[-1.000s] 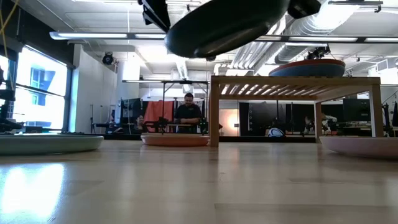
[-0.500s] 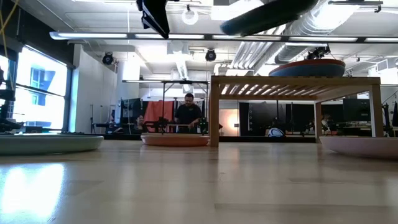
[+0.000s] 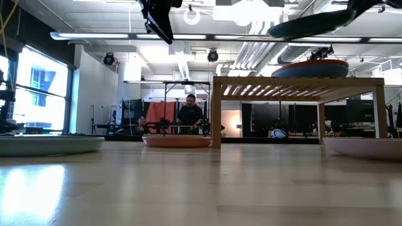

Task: Place and stack plates onto a shelf
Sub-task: Stack the dark green plate on the orange plate on the shelf

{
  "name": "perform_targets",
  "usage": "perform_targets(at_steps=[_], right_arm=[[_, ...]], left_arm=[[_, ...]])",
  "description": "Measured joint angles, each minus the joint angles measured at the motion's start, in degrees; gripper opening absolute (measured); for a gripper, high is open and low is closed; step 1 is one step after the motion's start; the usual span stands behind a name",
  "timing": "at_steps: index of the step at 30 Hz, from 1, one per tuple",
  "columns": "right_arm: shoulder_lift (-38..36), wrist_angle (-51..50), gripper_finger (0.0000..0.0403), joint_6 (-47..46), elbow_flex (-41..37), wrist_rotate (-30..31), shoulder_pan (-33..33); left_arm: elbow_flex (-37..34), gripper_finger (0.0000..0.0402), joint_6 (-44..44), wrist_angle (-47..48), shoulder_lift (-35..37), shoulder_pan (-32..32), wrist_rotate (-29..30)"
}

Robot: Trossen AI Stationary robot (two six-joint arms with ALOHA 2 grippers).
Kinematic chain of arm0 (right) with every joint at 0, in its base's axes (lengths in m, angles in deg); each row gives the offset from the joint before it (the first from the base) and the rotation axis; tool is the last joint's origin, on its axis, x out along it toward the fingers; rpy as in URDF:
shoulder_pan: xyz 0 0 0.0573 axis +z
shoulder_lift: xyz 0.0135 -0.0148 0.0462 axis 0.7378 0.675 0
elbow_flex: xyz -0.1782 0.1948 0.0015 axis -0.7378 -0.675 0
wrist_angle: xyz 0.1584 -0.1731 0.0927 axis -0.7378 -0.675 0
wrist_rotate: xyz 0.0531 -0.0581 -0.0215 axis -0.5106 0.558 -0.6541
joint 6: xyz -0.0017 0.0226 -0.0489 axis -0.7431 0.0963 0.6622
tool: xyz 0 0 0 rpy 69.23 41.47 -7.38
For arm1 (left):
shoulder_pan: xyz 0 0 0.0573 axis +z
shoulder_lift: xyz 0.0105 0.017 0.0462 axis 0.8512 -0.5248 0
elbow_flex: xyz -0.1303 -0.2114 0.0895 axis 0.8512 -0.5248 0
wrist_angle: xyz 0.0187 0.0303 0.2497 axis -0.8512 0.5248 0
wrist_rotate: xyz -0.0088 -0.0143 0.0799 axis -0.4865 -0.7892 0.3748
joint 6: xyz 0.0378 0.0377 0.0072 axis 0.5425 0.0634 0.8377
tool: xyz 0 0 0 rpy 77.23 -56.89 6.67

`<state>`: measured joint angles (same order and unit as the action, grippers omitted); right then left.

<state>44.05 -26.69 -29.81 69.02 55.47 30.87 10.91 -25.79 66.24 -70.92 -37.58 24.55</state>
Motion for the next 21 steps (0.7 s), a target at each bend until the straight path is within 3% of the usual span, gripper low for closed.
perform_targets(at_steps=[9, 21], right_arm=[[-9.6, 1.8, 0.0, -14.1, -12.0, 4.3, -3.3], [-9.0, 12.0, 0.0, -23.5, -21.2, 10.4, -4.3]], left_arm=[[0.0, 0.0102, 1.1, -1.6, 0.0, 1.9, 0.0], [0.0, 0.0102, 1.5, -2.2, 0.0, 2.1, 0.0]])
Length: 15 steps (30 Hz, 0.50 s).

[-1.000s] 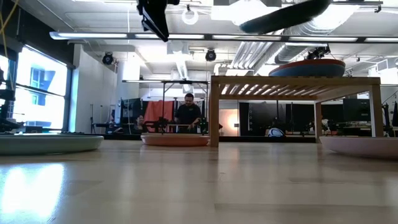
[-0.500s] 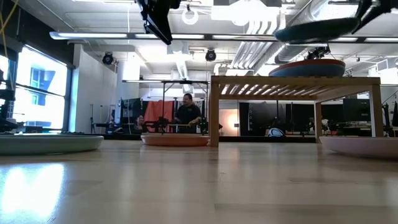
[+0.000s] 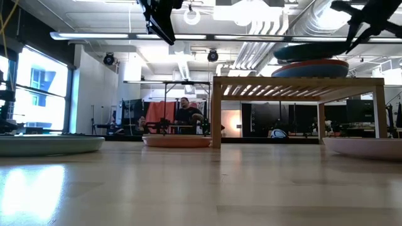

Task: Place and stack plates onto a shelf
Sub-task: Stack the dark green plate on the orange plate on the shelf

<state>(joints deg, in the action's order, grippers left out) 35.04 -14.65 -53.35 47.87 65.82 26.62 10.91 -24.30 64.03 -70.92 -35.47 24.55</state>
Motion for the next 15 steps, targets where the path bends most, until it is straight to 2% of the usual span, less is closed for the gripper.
perform_targets(at_steps=[15], right_arm=[[3.7, 2.4, 0.0, -0.5, -2.6, -2.0, -4.0]], left_arm=[[0.0, 0.0102, 0.0, 0.0, 0.0, 0.0, 0.0]])
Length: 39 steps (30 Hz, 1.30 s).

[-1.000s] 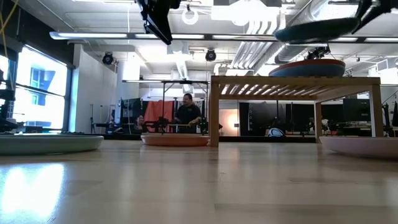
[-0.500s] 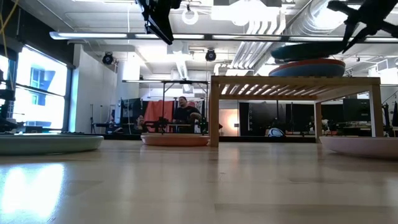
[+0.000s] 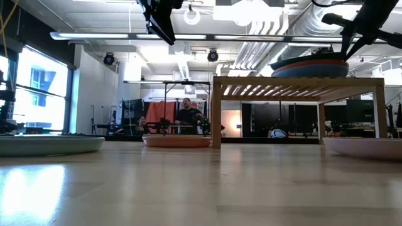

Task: Place and stack plates onto a shelf
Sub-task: Stack the dark green plate on the orange plate on the shelf

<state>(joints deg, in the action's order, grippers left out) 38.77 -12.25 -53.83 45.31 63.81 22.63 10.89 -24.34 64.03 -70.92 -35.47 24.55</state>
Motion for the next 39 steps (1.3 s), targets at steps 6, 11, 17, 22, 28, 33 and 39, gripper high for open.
perform_targets(at_steps=[6, 11, 17, 22, 28, 33, 39], right_arm=[[-0.1, 0.0, 0.0, 0.5, 0.0, 0.0, -0.2], [-0.1, -0.4, 0.0004, 1.4, 0.0, 0.4, -0.2], [-0.1, -0.4, 0.0049, 2.0, 0.1, 1.1, -0.2], [-0.1, 0.4, 0.0095, 2.0, 0.1, 1.3, -0.2], [-0.9, 0.6, 0.0117, 4.3, 0.1, -3.5, -0.2], [-2.5, 0.5, 0.0119, 4.6, 0.1, -5.9, -0.2], [-3.6, 0.3, 0.0119, 5.4, 0.1, -11.0, -0.2]], left_arm=[[0.0, 0.0102, 0.0, 0.0, 0.0, 0.0, 0.0], [0.0, 0.0102, 0.0, 0.0, 0.0, 0.0, 0.0], [0.0, 0.0102, 0.0, 0.0, 0.0, 0.0, 0.0], [0.0, 0.0102, 0.0, -0.2, 0.0, 0.0, 0.0], [0.0, 0.0102, 0.0, -1.0, 0.0, 0.0, 0.0], [0.0, 0.0102, -0.2, -1.0, 0.0, 0.0, 0.0], [0.0, 0.0102, -0.2, -0.9, 0.0, 0.0, 0.0]])
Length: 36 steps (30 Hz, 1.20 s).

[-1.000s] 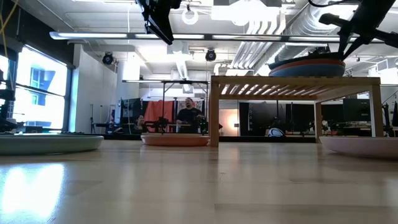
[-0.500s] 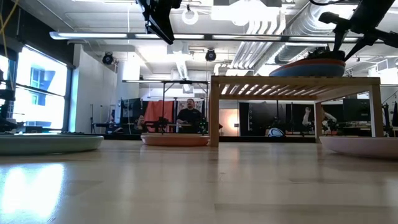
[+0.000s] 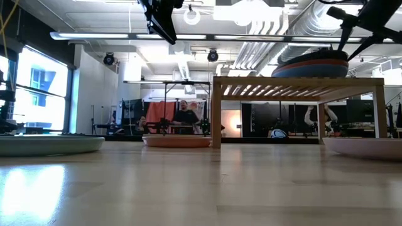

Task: Place and stack plates onto a shelf
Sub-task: Stack the dark green plate on the orange plate on the shelf, then stack the pink plate on the dark green plate on the shelf

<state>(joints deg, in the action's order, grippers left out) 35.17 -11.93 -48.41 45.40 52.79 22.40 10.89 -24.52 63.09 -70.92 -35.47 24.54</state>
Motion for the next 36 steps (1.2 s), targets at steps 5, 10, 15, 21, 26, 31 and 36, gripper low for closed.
perform_targets(at_steps=[5, 10, 15, 21, 26, 31, 36], right_arm=[[-1.2, 0.1, 0.0119, 0.7, 0.0, -1.7, 0.0], [-1.5, -0.9, 0.0119, 2.0, 2.6, -1.9, 0.0], [-1.5, -2.2, 0.0119, 4.1, 5.9, -1.8, 0.0], [-1.2, -5.1, 0.0119, 4.1, 6.6, -2.3, 0.0], [-0.6, -4.9, 0.0119, 4.7, 6.6, -3.1, 0.0], [-0.6, -0.3, 0.0119, 8.2, 6.6, -6.3, 0.0], [-0.3, 9.5, 0.0119, 14.9, 6.6, -9.1, 0.1]], left_arm=[[0.0, 0.0102, -0.3, 0.0, 0.0, 0.0, 0.0], [0.0, 0.0102, -1.5, -0.1, 0.0, 0.0, 0.0], [0.0, 0.0102, -1.5, -0.1, 0.0, 0.0, 0.0], [0.0, 0.0102, -1.7, -0.1, 0.0, 0.0, 0.0], [0.0, 0.0102, -2.8, -0.2, 0.0, 0.0, 0.0], [0.0, 0.0102, -2.9, -0.1, 0.0, 0.0, 0.0], [0.0, 0.0102, -3.8, -0.1, 0.0, 0.0, -1.2]])
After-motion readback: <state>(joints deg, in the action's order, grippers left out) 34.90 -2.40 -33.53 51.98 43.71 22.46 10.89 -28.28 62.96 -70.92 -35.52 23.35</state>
